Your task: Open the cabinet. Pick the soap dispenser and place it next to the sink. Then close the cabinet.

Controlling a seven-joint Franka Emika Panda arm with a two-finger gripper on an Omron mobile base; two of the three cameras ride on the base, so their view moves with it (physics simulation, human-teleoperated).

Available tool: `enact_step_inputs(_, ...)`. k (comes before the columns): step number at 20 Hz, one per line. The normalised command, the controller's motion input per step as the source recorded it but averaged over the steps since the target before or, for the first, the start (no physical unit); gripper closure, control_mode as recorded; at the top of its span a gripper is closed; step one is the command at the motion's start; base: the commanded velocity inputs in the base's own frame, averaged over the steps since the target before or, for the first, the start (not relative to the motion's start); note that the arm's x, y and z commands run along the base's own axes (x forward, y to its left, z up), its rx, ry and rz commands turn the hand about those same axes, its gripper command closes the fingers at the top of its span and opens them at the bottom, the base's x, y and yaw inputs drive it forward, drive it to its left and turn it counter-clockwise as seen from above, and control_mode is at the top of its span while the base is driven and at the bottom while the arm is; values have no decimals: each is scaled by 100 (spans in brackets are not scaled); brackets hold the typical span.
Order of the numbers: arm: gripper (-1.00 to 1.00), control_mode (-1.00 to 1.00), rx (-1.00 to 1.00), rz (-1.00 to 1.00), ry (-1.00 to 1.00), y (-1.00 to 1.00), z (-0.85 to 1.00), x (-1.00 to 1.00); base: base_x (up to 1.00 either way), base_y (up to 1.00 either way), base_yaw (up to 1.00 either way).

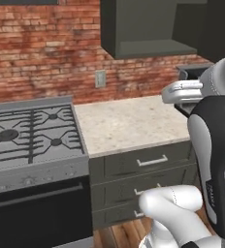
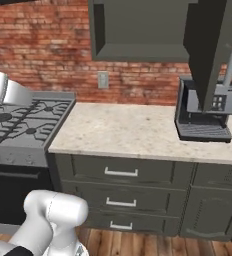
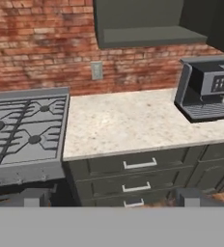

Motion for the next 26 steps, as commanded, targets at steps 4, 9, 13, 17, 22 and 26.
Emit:
enact_step_inputs(4,-100,100,0,0,0,0,0,0,56,-40,13)
enact_step_inputs(9,-100,100,0,0,0,0,0,0,40,-32,20)
enact_step_inputs(13,-100,100,0,0,0,0,0,0,28,-19,21)
enact_step_inputs(17,-100,100,0,0,0,0,0,0,1,-24,6)
enact_step_inputs(22,-100,100,0,0,0,0,0,0,0,-43,0)
enact_step_inputs(26,-100,100,0,0,0,0,0,0,1,-70,0)
